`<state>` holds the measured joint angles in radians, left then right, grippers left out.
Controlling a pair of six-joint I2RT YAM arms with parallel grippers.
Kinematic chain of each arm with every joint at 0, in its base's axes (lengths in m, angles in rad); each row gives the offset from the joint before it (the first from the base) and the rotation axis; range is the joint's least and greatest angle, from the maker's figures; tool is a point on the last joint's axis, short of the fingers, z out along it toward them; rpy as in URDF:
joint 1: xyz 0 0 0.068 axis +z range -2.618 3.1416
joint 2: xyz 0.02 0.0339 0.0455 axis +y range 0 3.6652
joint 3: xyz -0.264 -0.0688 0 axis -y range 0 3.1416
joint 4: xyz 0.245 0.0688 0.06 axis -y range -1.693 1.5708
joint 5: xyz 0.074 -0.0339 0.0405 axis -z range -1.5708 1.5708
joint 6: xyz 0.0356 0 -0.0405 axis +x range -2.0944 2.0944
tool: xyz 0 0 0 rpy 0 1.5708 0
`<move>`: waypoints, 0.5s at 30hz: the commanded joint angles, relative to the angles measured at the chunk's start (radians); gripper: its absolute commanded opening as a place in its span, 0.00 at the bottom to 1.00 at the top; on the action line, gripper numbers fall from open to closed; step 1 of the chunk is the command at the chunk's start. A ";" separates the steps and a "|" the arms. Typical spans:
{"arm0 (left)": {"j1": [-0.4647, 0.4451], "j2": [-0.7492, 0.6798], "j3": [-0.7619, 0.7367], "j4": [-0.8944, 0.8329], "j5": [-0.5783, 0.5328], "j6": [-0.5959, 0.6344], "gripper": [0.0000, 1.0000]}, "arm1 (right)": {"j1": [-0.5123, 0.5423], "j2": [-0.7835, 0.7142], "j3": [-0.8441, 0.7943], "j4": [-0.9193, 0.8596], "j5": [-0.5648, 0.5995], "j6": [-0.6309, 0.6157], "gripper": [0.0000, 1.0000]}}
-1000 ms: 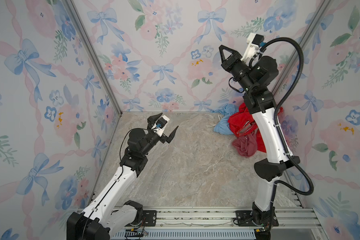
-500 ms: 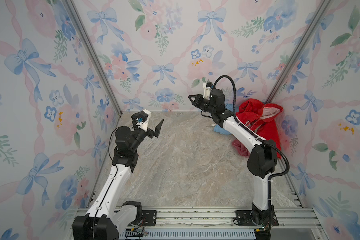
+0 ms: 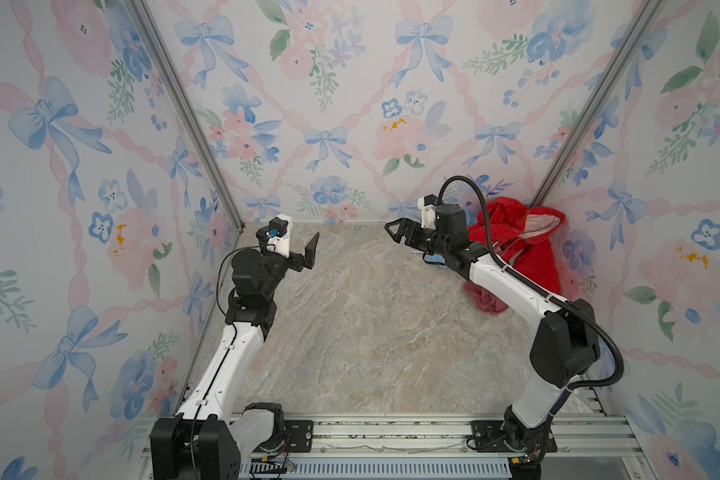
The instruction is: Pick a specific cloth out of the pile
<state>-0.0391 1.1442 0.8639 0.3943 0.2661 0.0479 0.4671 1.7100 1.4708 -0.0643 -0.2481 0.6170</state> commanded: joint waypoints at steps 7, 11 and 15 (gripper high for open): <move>-0.005 0.317 0.251 -0.359 -0.029 -0.182 0.91 | 0.021 -0.291 -0.338 -0.115 0.143 -0.110 0.97; -0.030 0.303 0.236 -0.344 -0.046 -0.174 0.92 | 0.023 -0.289 -0.263 -0.280 0.230 -0.156 0.97; -0.086 0.278 0.220 -0.344 -0.086 -0.100 0.94 | -0.033 -0.312 -0.221 -0.515 0.517 -0.139 0.97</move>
<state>-0.0910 1.4631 1.0878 0.0628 0.1993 -0.0925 0.4732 1.4246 1.2163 -0.3782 0.0471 0.4927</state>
